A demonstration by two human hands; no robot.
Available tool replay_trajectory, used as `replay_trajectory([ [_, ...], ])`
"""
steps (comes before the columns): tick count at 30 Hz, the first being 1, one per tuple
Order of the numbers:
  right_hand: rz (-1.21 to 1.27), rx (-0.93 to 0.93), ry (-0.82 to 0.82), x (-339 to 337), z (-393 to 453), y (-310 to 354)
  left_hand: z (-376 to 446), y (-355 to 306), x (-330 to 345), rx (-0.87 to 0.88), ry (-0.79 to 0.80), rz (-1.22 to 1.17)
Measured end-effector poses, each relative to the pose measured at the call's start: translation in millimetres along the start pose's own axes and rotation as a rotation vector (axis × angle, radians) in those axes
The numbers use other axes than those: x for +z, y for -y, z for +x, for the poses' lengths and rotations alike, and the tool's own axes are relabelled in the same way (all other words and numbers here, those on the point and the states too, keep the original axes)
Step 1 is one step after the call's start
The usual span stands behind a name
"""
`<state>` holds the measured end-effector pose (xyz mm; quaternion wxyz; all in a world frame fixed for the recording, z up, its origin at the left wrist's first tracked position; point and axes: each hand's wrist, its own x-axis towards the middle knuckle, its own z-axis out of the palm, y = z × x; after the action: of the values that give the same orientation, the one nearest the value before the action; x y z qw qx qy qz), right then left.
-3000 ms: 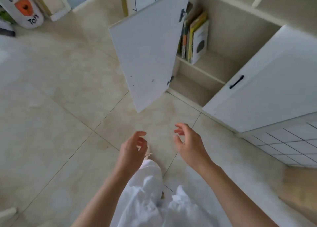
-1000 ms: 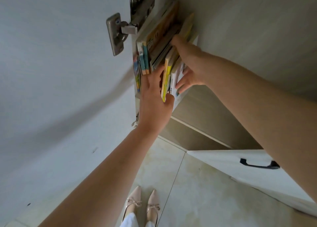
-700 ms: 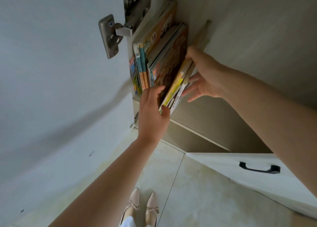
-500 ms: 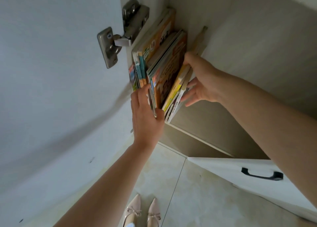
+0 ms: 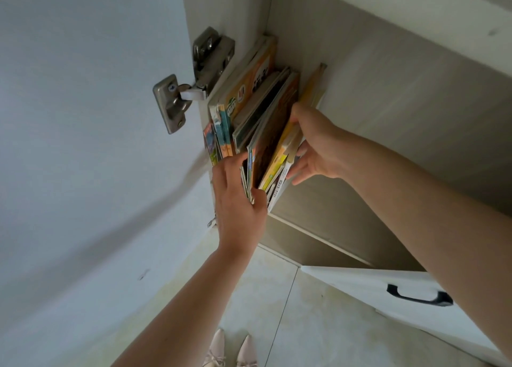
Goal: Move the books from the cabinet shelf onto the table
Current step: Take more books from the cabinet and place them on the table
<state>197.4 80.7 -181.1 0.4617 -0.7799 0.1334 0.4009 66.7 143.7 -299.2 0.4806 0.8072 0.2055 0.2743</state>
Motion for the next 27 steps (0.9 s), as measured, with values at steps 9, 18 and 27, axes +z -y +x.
replay_trajectory([
  [9, 0.030, 0.040, -0.010, 5.6, -8.2, -1.6, -3.1, -11.8, 4.2, -0.132, 0.278, -0.041],
  [18, 0.024, 0.067, -0.124, -7.8, -13.1, -10.5, 14.2, -11.0, 34.2, 0.034, 0.221, 0.148],
  [27, -0.183, -0.036, -0.021, -8.8, -65.0, -64.8, -21.6, -2.5, -6.8, 0.083, 0.396, 0.137],
])
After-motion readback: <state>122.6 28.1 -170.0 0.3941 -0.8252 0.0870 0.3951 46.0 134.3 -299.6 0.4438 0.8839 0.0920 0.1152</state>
